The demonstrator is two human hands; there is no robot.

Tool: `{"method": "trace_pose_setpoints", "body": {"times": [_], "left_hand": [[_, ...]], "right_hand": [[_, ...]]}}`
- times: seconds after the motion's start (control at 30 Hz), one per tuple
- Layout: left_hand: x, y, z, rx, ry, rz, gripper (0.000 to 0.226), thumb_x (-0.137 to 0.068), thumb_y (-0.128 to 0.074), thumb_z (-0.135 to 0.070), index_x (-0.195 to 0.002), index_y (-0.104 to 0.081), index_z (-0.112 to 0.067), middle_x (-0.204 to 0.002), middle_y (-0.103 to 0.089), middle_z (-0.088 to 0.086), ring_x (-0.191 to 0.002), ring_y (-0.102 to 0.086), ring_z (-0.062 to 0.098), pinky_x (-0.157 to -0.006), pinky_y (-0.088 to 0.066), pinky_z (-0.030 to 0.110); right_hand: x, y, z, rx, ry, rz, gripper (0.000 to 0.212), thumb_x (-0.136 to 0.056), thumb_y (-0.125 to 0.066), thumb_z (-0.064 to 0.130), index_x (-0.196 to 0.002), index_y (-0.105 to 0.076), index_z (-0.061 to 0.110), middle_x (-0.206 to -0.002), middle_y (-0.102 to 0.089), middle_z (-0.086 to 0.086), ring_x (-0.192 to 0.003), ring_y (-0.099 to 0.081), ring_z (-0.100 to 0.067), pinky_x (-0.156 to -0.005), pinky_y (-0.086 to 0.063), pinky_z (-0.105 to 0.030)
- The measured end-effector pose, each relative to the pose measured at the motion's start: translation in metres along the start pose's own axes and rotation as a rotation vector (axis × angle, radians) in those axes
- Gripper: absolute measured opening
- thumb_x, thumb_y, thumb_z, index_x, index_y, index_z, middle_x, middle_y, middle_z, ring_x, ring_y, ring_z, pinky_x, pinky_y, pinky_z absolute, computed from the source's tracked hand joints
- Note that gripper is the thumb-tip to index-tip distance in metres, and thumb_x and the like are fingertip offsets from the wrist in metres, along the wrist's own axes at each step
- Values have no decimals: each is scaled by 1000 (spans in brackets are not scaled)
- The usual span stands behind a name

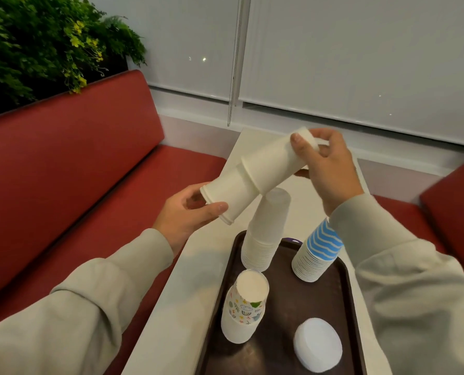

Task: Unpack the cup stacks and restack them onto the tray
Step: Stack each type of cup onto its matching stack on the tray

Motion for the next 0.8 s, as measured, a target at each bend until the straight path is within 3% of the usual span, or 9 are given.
{"method": "trace_pose_setpoints", "body": {"times": [0.17, 0.23, 0.3, 0.37, 0.43, 0.53, 0.8], "left_hand": [[-3, 23, 9, 150, 35, -108, 72, -55, -90, -29, -119, -65, -9, -116, -73, 7, -109, -70, 25, -92, -56, 37], [-4, 26, 10, 182, 42, -119, 71, -57, -90, -26, -121, -64, -6, -117, -73, 10, -110, -70, 28, -93, -55, 39], [-6, 25, 10, 186, 45, -124, 74, -56, -91, -27, -121, -63, -6, -118, -72, 10, -109, -70, 27, -94, -54, 39], [-6, 22, 9, 189, 43, -121, 74, -56, -91, -27, -122, -62, -9, -119, -72, 9, -109, -70, 25, -95, -54, 38], [-7, 18, 8, 188, 39, -109, 76, -54, -91, -30, -122, -62, -11, -121, -71, 9, -110, -70, 24, -95, -54, 38], [-7, 13, 7, 183, 42, -79, 77, -55, -91, -31, -124, -63, -12, -123, -70, 10, -111, -69, 25, -96, -55, 39], [-1, 4, 9, 168, 81, -44, 72, -62, -90, -27, -127, -62, -14, -121, -71, 6, -109, -70, 28, -89, -58, 44]], "right_hand": [[-11, 33, 14, 157, 100, -98, 51, -80, -71, 58, -121, -55, 31, -111, -67, 2, -95, -67, -16, -88, -58, -44], [-9, 33, 14, 251, 128, -77, 50, -82, -74, 54, -121, -54, 31, -112, -64, 5, -90, -63, -9, -83, -55, -23], [-5, 26, 10, 372, 131, -17, 53, -84, -76, 47, -126, -51, 27, -113, -59, 4, -85, -57, 0, -65, -41, -1], [2, 16, 0, 437, 123, 45, 59, -83, -78, 44, -130, -48, 26, -117, -56, 2, -90, -58, -7, -65, -38, -3], [9, 6, -14, 473, 95, 103, 66, -81, -80, 44, -134, -44, 27, -125, -55, -1, -106, -57, -19, -81, -39, -17], [17, -7, -33, 541, 51, 182, 71, -81, -80, 42, -138, -41, 26, -132, -54, -4, -116, -54, -26, -91, -42, -31], [34, -31, -70, 801, 58, 343, 60, -90, -70, 43, -139, -41, 24, -131, -52, -4, -110, -53, -25, -85, -42, -30]]}}
Point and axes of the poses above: each hand's wrist, its own x-axis away from the middle knuckle, its own y-axis out of the back of the hand, z = x × y, the point moved 5 cm from there along -x, towards the middle knuckle
